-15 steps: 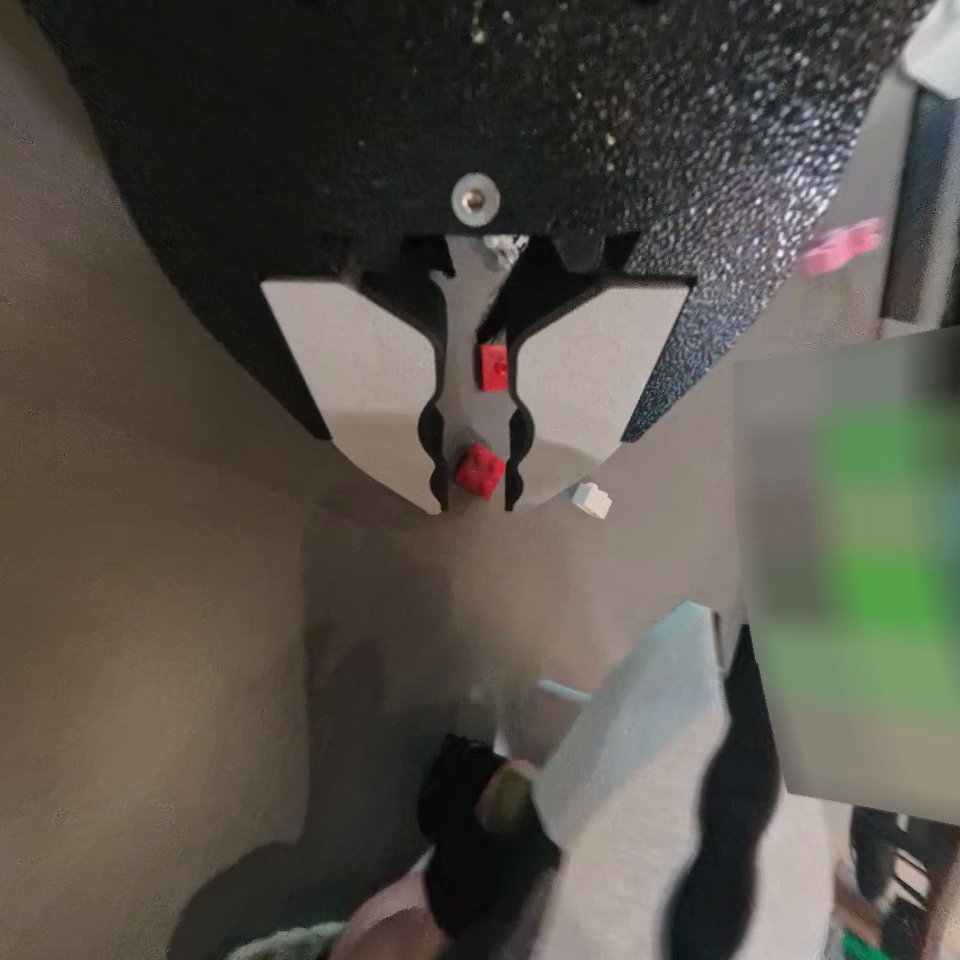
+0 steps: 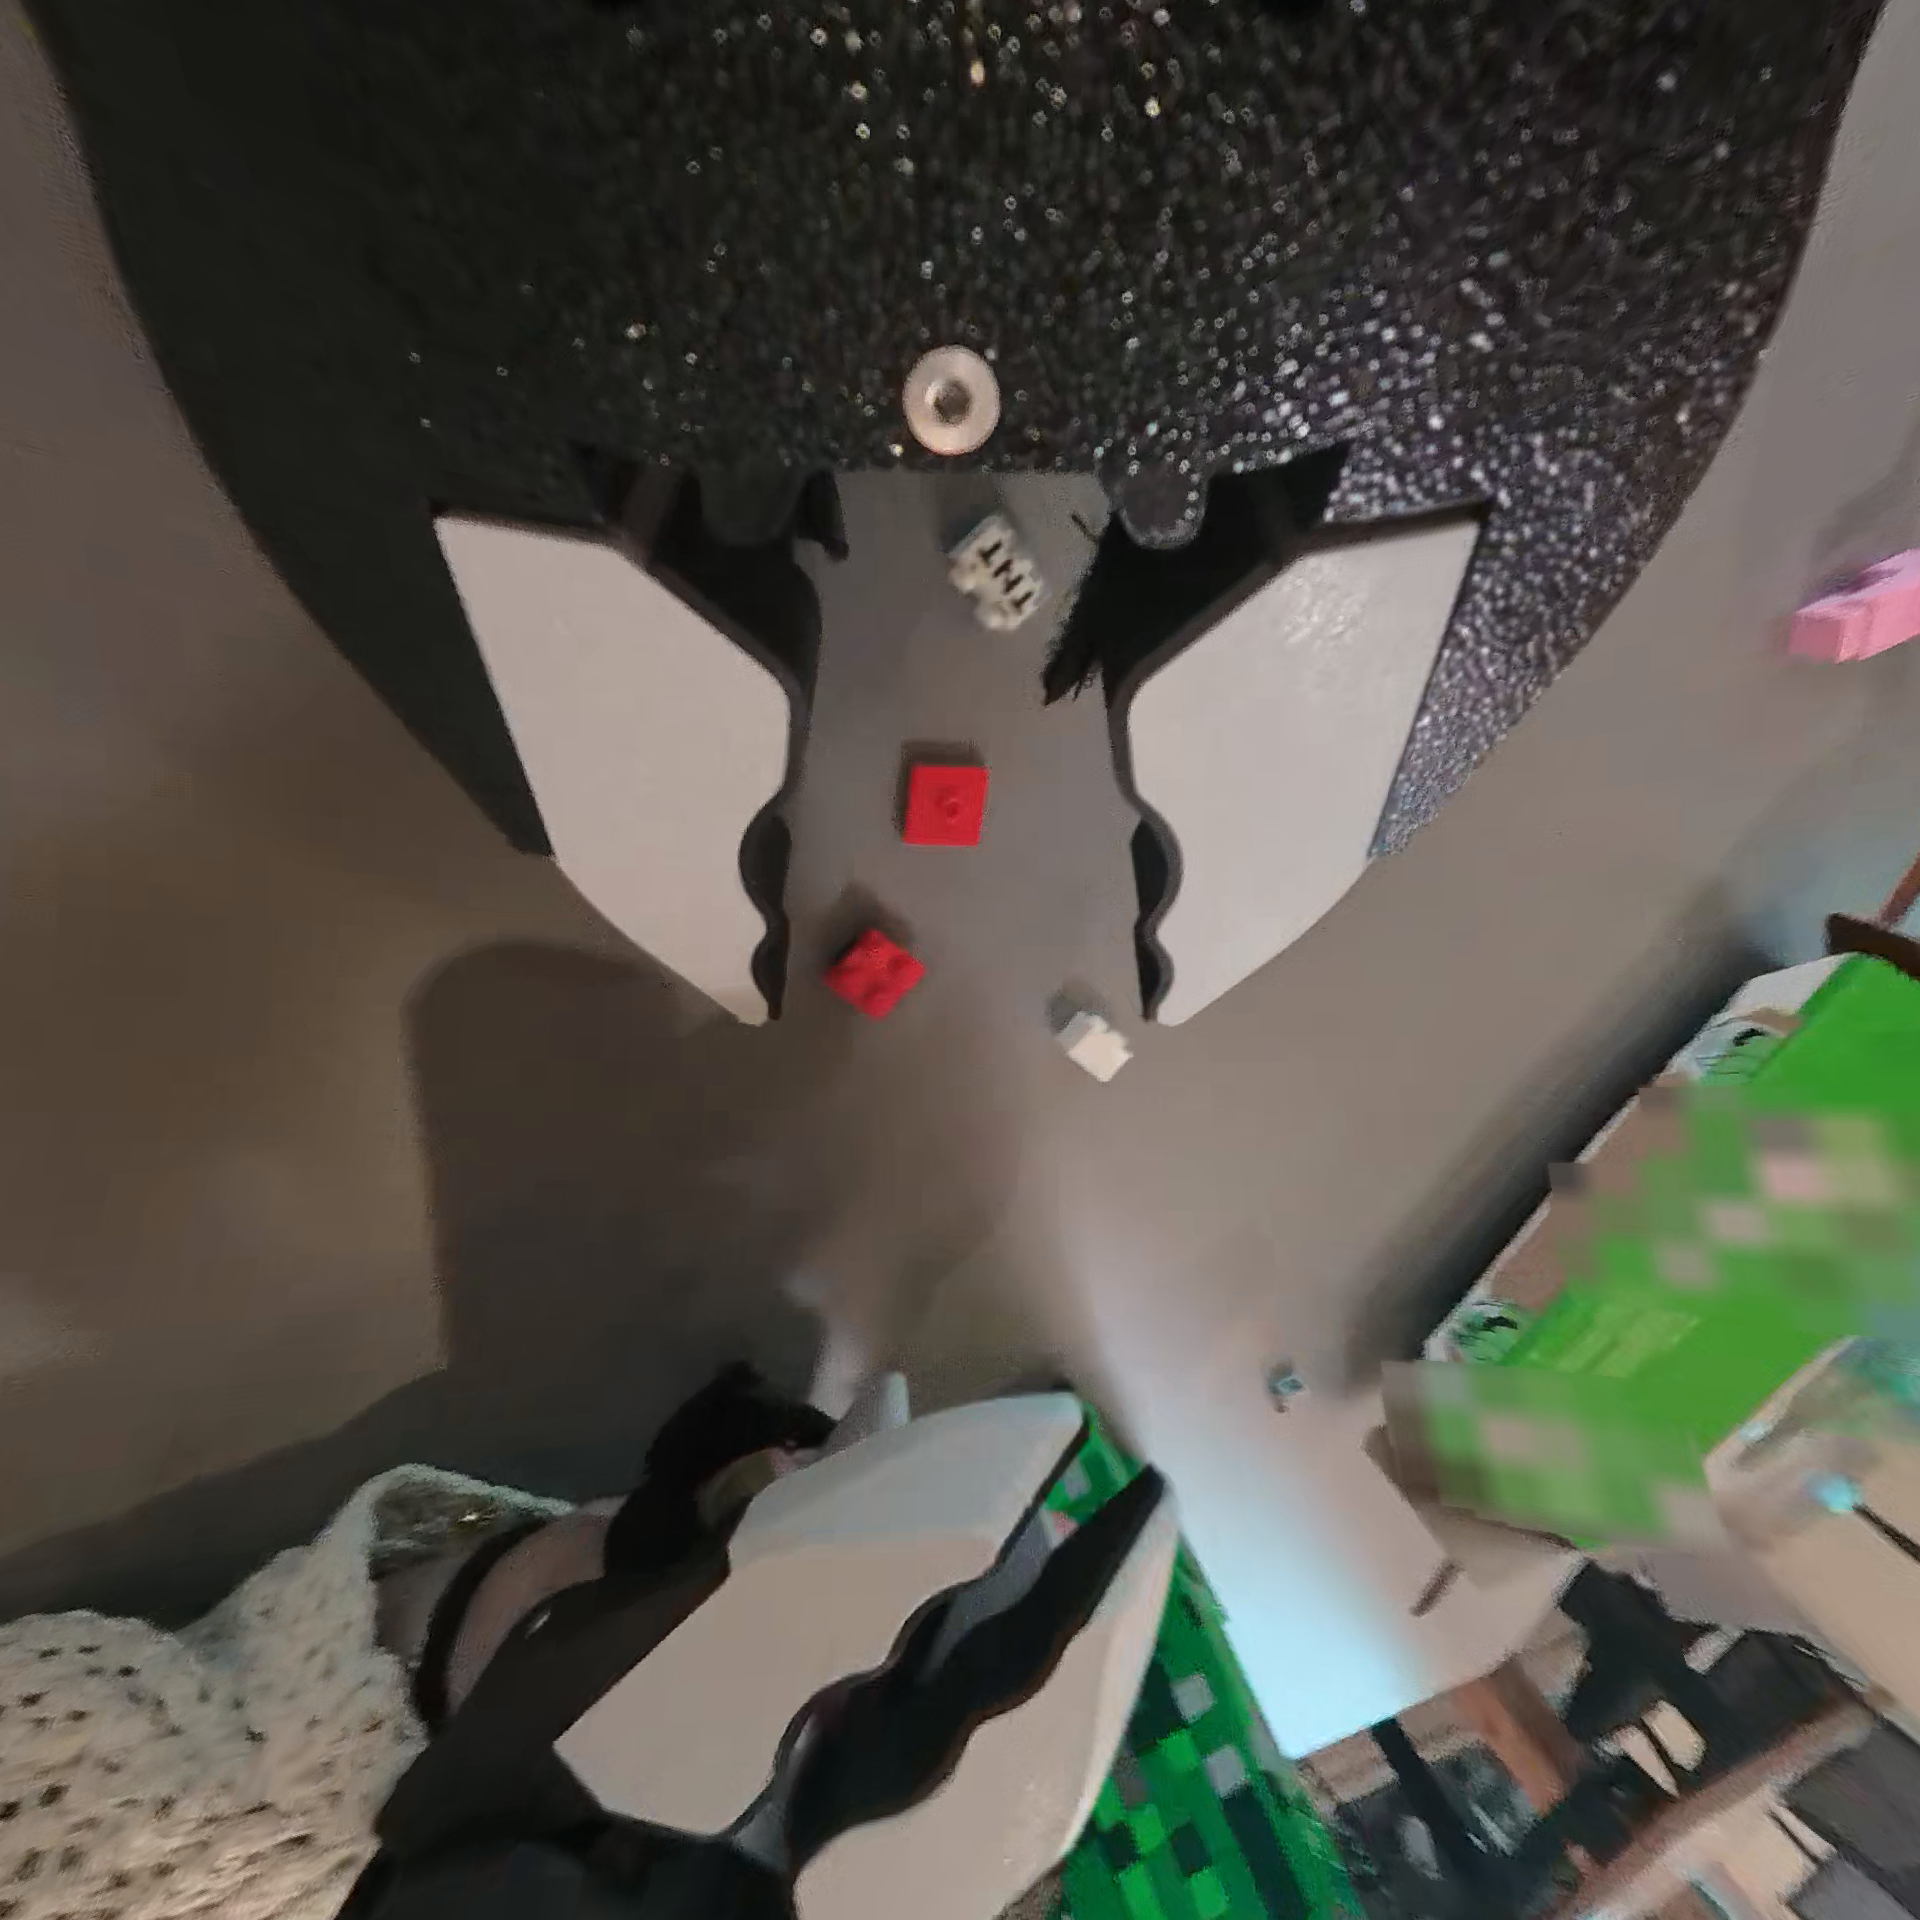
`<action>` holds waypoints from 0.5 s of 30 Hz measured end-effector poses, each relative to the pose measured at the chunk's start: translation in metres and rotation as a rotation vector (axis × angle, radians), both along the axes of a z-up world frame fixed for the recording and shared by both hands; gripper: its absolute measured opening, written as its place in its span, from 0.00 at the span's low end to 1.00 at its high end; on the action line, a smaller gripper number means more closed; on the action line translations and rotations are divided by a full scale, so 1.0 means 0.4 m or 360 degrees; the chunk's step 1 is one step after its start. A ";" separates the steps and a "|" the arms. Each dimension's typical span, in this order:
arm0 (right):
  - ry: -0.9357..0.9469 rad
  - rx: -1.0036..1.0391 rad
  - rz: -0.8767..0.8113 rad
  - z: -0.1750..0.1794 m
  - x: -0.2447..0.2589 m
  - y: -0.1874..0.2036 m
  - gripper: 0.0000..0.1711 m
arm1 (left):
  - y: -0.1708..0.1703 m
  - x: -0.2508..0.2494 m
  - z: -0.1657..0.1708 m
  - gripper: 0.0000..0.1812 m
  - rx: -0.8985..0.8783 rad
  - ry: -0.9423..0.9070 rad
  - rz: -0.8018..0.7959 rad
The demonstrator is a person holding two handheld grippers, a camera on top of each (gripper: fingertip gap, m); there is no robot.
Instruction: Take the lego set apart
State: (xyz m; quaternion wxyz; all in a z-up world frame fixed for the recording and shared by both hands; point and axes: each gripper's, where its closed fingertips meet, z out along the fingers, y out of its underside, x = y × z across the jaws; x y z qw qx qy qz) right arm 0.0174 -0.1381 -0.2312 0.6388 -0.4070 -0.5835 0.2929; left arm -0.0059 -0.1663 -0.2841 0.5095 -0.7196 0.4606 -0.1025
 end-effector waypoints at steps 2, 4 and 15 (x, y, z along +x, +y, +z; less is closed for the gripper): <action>0.0015 -0.0013 -0.0082 0.004 0.002 0.018 0.08 | 0.011 -0.020 0.016 0.35 0.0105 -0.0007 0.0051; 0.0021 -0.0027 -0.0149 0.005 0.003 0.031 0.08 | 0.023 -0.039 0.060 0.33 0.0297 -0.0082 0.0122; -0.0581 -0.0341 -0.0051 -0.120 -0.010 -0.027 0.03 | 0.021 -0.177 0.243 0.20 0.0722 -0.0855 0.0365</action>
